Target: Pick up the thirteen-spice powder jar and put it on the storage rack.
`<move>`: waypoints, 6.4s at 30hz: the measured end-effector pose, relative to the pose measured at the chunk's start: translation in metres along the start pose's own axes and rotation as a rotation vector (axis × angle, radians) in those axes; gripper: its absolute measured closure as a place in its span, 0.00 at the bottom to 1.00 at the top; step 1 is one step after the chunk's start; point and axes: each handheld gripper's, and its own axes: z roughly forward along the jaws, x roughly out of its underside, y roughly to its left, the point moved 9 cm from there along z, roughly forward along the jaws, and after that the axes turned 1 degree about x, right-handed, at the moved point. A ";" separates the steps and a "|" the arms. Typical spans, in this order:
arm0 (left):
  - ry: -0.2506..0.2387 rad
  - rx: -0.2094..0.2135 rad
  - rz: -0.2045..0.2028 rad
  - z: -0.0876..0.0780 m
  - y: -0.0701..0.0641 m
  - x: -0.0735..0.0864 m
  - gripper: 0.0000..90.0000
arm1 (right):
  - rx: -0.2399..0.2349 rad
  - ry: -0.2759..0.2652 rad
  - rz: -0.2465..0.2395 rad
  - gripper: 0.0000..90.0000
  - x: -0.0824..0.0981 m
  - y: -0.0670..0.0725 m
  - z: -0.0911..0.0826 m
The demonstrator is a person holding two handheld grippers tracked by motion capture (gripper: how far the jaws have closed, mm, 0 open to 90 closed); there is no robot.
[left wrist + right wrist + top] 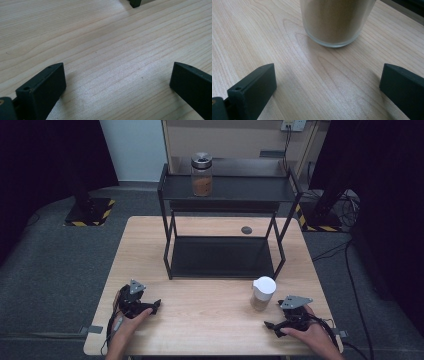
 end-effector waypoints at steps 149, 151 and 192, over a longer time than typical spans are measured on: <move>0.000 -0.005 -0.007 0.001 -0.002 -0.001 0.00 | -0.009 -0.281 -0.127 0.35 -0.196 -0.052 -0.049; 0.000 -0.005 -0.006 0.001 -0.002 -0.001 0.00 | -0.011 -0.279 -0.131 0.35 -0.199 -0.052 -0.051; 0.000 -0.005 -0.007 0.001 -0.002 -0.001 0.00 | -0.022 -0.293 -0.138 0.35 -0.268 -0.065 -0.113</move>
